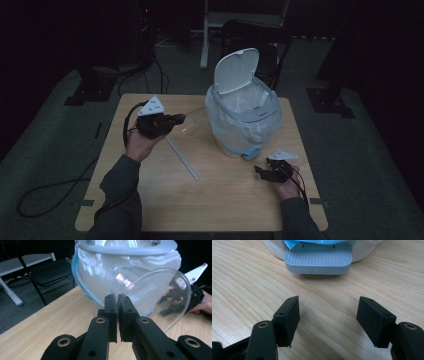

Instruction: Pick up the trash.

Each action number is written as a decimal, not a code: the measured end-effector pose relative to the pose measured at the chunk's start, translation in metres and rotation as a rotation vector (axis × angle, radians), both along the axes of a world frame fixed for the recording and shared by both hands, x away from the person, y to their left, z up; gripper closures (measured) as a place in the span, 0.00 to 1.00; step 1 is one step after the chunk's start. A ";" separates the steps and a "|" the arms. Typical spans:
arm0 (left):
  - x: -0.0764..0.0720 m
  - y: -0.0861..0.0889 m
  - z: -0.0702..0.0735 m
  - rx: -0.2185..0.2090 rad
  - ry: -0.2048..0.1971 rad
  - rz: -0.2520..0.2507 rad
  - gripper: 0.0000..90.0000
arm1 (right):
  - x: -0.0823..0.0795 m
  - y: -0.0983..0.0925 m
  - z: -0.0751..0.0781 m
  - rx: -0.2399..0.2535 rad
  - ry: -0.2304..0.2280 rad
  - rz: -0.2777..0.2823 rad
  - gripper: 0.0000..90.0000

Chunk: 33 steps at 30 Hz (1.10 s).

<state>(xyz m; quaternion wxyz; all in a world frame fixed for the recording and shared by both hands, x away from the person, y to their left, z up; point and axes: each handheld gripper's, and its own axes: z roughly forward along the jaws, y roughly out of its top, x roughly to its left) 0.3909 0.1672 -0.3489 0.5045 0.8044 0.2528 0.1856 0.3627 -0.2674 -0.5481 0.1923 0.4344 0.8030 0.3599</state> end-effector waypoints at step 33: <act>0.028 -0.037 0.040 -0.056 -0.018 -0.060 0.97 | 0.000 0.000 0.000 -0.001 0.000 0.000 0.38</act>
